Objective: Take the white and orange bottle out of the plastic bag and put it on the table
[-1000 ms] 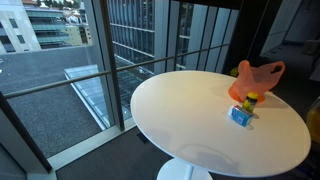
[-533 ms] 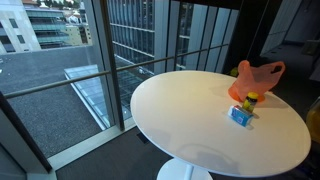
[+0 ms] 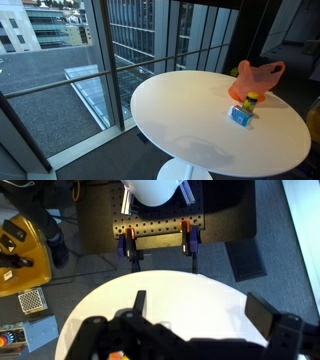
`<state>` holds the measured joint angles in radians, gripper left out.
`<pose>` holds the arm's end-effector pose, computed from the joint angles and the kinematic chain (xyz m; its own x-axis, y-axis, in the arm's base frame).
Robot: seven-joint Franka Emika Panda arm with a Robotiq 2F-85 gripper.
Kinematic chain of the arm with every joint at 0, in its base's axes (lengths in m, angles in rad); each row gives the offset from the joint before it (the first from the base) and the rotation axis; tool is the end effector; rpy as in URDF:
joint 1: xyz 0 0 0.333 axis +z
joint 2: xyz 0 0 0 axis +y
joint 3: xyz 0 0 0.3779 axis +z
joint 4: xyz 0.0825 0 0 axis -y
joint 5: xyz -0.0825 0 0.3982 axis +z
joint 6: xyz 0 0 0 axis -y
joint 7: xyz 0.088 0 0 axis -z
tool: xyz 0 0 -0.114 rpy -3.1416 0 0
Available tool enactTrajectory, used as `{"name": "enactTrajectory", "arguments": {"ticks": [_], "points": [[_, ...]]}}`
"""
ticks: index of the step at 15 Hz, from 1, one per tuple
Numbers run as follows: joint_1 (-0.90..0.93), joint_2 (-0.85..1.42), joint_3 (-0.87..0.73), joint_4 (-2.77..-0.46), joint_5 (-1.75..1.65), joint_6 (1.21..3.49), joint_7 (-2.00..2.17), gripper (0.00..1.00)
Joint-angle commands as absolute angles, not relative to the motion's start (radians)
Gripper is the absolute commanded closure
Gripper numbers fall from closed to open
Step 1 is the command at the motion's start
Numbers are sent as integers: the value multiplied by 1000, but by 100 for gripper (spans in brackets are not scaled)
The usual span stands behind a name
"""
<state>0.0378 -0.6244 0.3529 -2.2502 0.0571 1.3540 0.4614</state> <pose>0.2739 0.1592 0.5988 0.9631 -0.1827 -0.1974 -0.1279 -0.9568 0.2613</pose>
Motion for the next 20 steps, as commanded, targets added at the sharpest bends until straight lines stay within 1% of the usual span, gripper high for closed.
{"name": "enactTrajectory", "arguments": {"ticks": [1, 20], "points": [[13, -545, 321, -2170, 24, 1396, 502, 0], [-111, -195, 46, -1900, -78, 1674, 501, 0]]}}
